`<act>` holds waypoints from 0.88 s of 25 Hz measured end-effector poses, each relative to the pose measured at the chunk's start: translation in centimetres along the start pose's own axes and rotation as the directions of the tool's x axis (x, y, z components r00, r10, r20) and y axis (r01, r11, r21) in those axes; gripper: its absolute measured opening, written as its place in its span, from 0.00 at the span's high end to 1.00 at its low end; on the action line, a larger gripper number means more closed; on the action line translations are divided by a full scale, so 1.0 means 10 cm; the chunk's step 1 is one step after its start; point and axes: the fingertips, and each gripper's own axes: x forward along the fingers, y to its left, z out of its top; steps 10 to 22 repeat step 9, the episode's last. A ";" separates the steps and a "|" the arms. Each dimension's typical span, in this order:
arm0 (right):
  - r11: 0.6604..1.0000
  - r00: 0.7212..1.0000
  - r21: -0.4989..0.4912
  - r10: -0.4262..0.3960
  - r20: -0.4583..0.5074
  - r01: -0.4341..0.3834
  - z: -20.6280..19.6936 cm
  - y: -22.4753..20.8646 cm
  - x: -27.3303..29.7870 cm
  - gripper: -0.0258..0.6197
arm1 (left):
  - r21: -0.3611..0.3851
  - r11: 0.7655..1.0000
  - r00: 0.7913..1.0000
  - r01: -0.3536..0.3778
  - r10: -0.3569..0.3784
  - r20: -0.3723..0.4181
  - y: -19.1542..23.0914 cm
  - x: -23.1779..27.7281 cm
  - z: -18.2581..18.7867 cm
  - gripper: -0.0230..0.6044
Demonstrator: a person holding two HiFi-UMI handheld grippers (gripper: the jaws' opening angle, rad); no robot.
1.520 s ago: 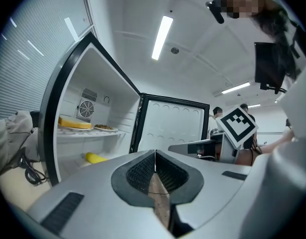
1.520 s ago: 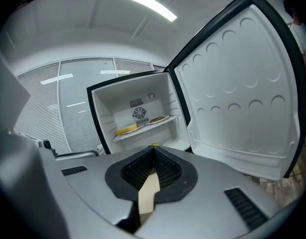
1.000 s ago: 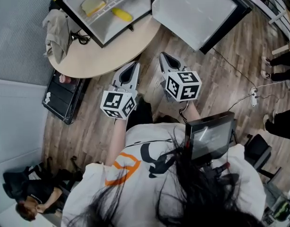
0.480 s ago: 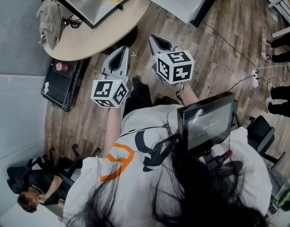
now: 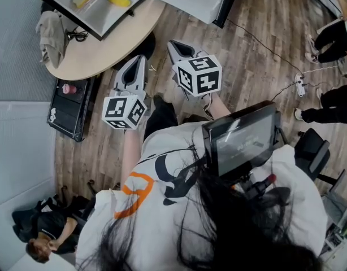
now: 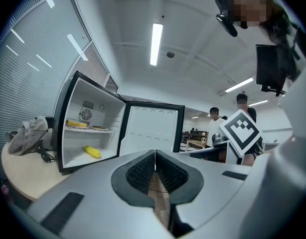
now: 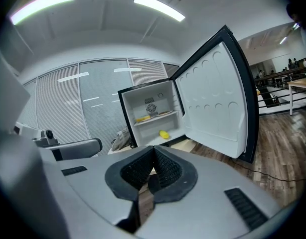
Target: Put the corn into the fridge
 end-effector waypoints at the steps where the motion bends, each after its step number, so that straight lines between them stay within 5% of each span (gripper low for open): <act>1: 1.000 1.000 -0.001 -0.003 -0.001 0.003 0.00 -0.01 0.00 0.94 | 0.000 1.000 1.000 0.003 -0.003 0.001 0.00 0.01 0.01 0.95; 22: 1.000 1.000 0.006 -0.003 -0.003 0.003 0.02 0.07 0.11 0.94 | 0.003 1.000 1.000 -0.007 0.007 -0.012 0.15 -0.02 0.02 0.95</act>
